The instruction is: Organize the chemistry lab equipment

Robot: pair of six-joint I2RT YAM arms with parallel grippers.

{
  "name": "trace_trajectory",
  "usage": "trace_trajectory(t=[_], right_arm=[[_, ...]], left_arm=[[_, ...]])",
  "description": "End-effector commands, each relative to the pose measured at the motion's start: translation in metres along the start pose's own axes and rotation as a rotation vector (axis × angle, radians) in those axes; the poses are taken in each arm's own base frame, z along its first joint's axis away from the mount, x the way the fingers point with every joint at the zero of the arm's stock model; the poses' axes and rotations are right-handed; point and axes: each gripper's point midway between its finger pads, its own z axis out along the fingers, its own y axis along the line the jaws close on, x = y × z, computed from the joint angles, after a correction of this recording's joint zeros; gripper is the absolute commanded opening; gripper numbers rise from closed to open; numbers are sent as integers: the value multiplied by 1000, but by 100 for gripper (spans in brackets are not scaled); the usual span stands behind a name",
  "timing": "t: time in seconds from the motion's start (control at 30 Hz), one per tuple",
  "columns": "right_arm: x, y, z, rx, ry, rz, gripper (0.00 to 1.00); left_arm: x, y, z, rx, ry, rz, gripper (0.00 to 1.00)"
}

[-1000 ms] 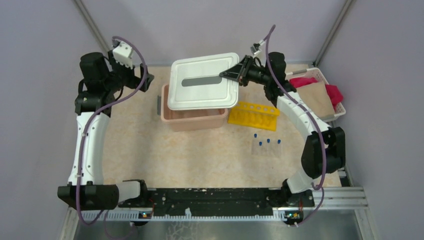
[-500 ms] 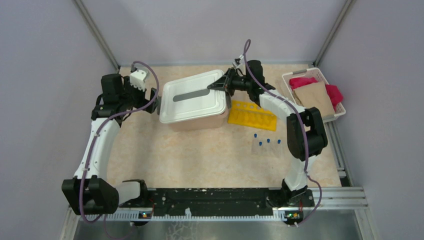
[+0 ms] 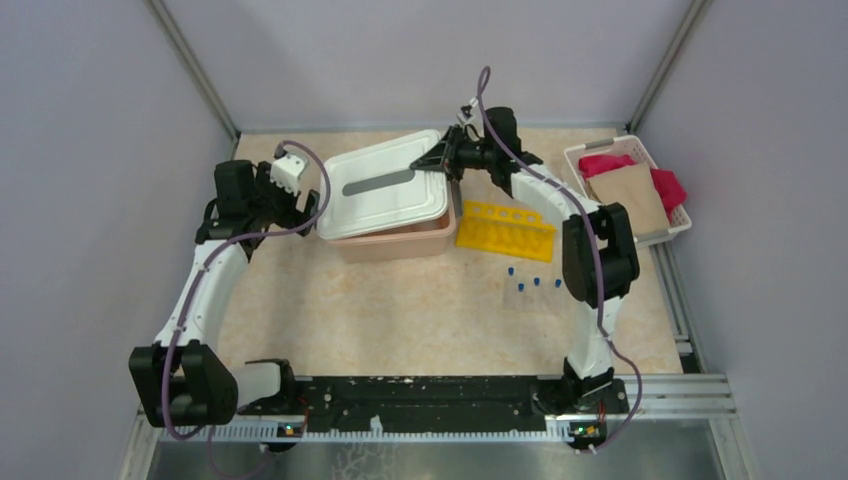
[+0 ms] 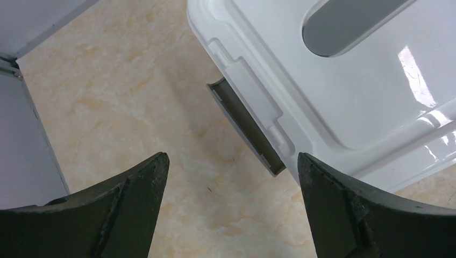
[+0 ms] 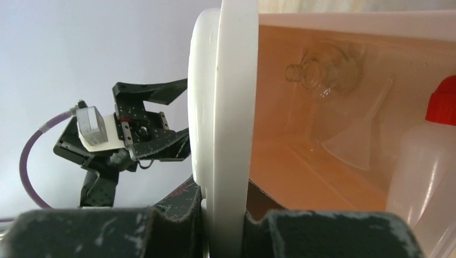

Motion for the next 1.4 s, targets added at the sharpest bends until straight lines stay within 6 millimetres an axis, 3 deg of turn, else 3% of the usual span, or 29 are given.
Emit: trace_trajectory(t=[0.0, 0.17, 0.3, 0.5, 0.63, 0.8, 1.03, 1.17, 1.37], right_arm=[[2, -18, -1, 66, 44, -42, 5], [-2, -38, -11, 155, 31, -50, 19], [-14, -46, -20, 268, -11, -100, 52], [-34, -53, -42, 461, -85, -209, 75], [-40, -48, -55, 538, -114, -282, 75], [-45, -40, -67, 600, -150, -357, 64], [-26, -23, -64, 682, -129, -491, 65], [-17, -23, -61, 701, -118, -506, 62], [-19, -27, -65, 746, -123, -529, 68]], left_arm=[[5, 2, 12, 12, -14, 57, 94], [16, 0, 21, 43, 17, 91, 92], [12, -5, 22, 80, 3, 94, 91], [8, -2, 21, 70, -3, 103, 90], [-1, 7, 15, 21, -4, 93, 90], [-11, 20, 8, -39, -12, 100, 89], [-23, 16, 9, 4, -25, 19, 88], [-14, 20, 17, -18, -9, 19, 86], [2, 31, 27, -74, 30, 33, 84]])
